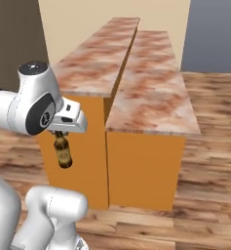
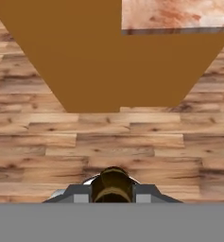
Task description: Move the drinks to the dining counter.
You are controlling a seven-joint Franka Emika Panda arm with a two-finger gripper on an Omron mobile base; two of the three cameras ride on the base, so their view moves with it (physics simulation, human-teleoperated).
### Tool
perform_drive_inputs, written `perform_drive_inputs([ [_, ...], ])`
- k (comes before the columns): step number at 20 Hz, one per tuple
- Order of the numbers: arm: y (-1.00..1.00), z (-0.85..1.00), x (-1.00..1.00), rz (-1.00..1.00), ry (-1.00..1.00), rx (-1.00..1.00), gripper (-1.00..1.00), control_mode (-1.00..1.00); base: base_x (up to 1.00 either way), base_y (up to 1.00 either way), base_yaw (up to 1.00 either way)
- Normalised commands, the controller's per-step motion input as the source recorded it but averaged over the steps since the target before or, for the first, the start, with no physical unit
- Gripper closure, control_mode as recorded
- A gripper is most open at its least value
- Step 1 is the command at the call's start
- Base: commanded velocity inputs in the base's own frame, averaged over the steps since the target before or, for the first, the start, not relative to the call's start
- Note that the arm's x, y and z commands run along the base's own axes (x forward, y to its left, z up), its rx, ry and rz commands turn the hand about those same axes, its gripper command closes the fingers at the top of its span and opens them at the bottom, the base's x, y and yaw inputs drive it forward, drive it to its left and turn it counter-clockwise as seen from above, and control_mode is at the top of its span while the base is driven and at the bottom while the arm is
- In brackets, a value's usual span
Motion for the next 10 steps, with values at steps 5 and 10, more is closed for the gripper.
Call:
perform_drive_inputs([
  [5,0.00,0.00,0.00,0.00,0.00,0.00,1.00,1.00,0.21,0.87,-0.15],
  [10,0.00,0.00,0.00,0.00,0.00,0.00,1.00,1.00,0.72,0.14,-0.17],
])
